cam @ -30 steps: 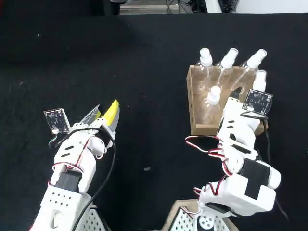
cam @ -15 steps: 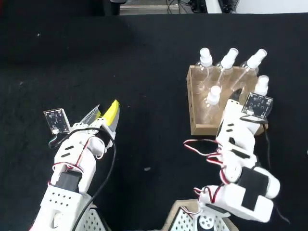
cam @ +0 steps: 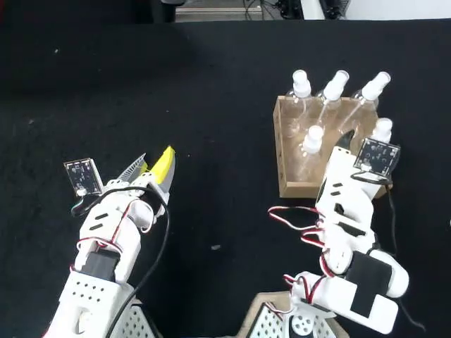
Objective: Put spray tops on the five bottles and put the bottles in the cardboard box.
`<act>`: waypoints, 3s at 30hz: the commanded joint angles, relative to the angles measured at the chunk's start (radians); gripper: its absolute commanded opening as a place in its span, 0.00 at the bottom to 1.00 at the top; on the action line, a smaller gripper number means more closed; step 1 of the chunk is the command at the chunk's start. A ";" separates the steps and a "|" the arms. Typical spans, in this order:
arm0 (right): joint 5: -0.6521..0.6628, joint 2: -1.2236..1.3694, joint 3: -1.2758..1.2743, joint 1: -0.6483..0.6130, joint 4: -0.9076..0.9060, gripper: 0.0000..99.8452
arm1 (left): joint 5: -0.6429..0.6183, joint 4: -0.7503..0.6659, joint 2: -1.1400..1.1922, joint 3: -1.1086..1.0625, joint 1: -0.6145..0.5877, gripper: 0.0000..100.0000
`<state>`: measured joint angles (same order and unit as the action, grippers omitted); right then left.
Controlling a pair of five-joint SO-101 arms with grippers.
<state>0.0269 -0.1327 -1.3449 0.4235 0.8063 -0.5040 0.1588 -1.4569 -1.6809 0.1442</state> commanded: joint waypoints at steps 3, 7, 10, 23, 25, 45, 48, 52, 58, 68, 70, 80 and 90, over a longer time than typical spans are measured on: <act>0.005 -0.050 0.004 0.008 0.014 0.30 | -0.011 -0.023 -0.008 -0.025 0.005 0.18; 0.005 -0.051 -0.012 0.008 0.017 0.30 | -0.011 -0.023 -0.008 -0.025 0.005 0.18; 0.005 -0.082 -0.036 0.006 0.015 0.30 | -0.011 -0.023 -0.008 -0.025 0.005 0.18; 0.006 -0.397 -0.271 0.008 0.014 0.30 | -0.002 -0.023 -0.008 -0.025 0.005 0.18; 0.006 -0.447 -0.323 0.015 0.014 0.30 | 0.060 -0.021 -0.008 -0.025 0.008 0.18; -0.003 -1.061 -0.332 0.196 -1.076 0.01 | 0.221 0.021 -0.014 -0.013 0.010 0.03; -0.003 -1.239 -0.332 0.147 -1.312 0.01 | 0.313 0.021 -0.014 -0.013 0.015 0.03; 0.005 -1.497 -0.335 0.028 -1.606 0.01 | 0.348 0.021 -0.014 0.016 0.004 0.03; -0.002 -1.774 -0.323 -0.155 -1.972 0.01 | 0.350 0.109 -0.014 0.051 -0.068 0.03; 0.005 -1.724 -0.340 -0.193 -1.985 0.01 | 0.350 0.733 -0.238 0.131 -0.252 0.03; 0.005 -1.722 -0.340 -0.193 -1.985 0.01 | 0.350 0.848 -0.338 0.122 -0.255 0.03; -0.002 -1.724 -0.341 -0.255 -2.094 0.01 | 0.554 0.990 -0.353 -0.022 -0.312 0.03; 0.000 -1.724 -0.341 -0.933 -2.096 0.01 | 0.591 1.115 -0.364 -0.018 -0.311 0.03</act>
<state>0.0284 -1.7975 -1.6916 -0.3299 -1.2820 0.0760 1.1838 -1.8098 -1.6747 -0.1534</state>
